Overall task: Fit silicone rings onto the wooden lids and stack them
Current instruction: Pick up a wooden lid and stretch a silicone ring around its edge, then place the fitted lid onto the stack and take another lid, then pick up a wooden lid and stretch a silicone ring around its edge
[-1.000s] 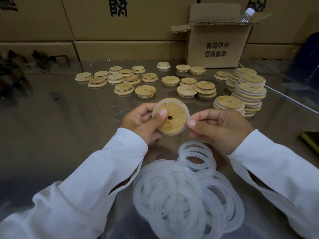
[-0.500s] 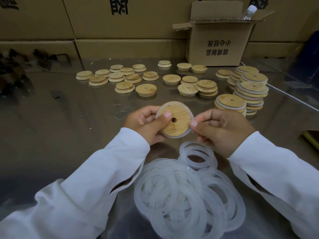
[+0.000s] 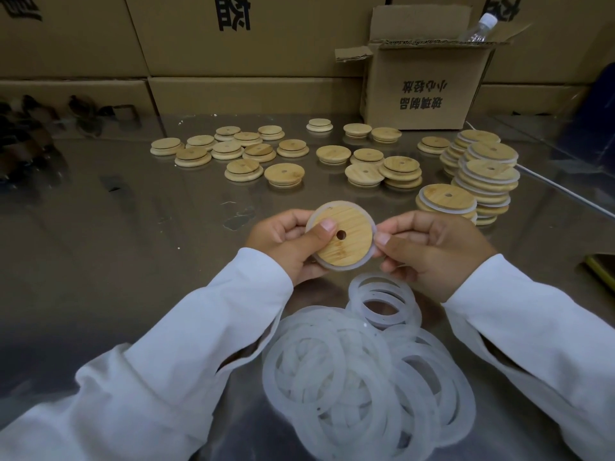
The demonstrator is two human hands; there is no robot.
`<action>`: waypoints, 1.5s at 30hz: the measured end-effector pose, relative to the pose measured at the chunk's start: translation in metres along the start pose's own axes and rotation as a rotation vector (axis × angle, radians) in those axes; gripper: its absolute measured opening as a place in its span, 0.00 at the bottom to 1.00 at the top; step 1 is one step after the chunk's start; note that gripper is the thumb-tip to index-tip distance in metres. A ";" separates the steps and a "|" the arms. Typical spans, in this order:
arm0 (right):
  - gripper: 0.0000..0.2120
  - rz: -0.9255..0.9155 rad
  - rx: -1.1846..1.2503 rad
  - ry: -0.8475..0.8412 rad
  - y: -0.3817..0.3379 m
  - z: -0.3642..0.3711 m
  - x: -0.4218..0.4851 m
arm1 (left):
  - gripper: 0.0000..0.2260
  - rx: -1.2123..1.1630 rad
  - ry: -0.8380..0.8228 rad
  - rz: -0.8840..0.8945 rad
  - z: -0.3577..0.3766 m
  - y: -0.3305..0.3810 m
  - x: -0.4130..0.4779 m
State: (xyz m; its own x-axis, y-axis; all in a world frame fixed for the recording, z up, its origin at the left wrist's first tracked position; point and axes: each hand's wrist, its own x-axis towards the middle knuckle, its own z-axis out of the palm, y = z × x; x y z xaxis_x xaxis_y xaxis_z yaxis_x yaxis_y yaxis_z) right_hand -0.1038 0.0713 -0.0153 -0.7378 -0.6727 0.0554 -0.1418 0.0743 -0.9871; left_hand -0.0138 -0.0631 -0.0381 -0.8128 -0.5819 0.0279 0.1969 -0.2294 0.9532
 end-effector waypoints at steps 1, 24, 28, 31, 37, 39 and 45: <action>0.07 -0.008 -0.003 0.005 0.001 0.000 0.000 | 0.03 0.001 -0.005 -0.001 0.000 0.000 0.000; 0.02 -0.095 -0.053 -0.037 0.000 -0.011 0.009 | 0.14 -0.109 -0.094 -0.154 0.004 0.006 -0.004; 0.05 -0.130 0.009 0.274 -0.004 -0.032 0.020 | 0.23 -0.080 -0.062 -0.162 0.002 0.007 0.000; 0.05 -0.053 0.074 0.559 -0.005 -0.058 0.031 | 0.25 -0.092 -0.065 -0.179 0.001 0.007 0.000; 0.14 0.204 0.285 0.788 0.004 -0.100 0.059 | 0.23 -0.078 -0.090 -0.177 0.004 0.004 -0.001; 0.17 0.250 0.294 0.757 0.009 -0.105 0.068 | 0.22 -0.072 -0.093 -0.166 0.005 0.004 0.000; 0.19 0.229 0.226 0.777 0.018 -0.106 0.078 | 0.19 -0.052 -0.085 -0.129 0.005 0.001 0.000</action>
State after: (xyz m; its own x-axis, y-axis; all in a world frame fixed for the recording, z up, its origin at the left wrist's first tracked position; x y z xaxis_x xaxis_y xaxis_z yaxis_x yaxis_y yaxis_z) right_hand -0.2338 0.0980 -0.0127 -0.9885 0.0459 -0.1442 0.1415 -0.0575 -0.9883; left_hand -0.0166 -0.0591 -0.0353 -0.8760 -0.4776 -0.0667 0.1139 -0.3394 0.9337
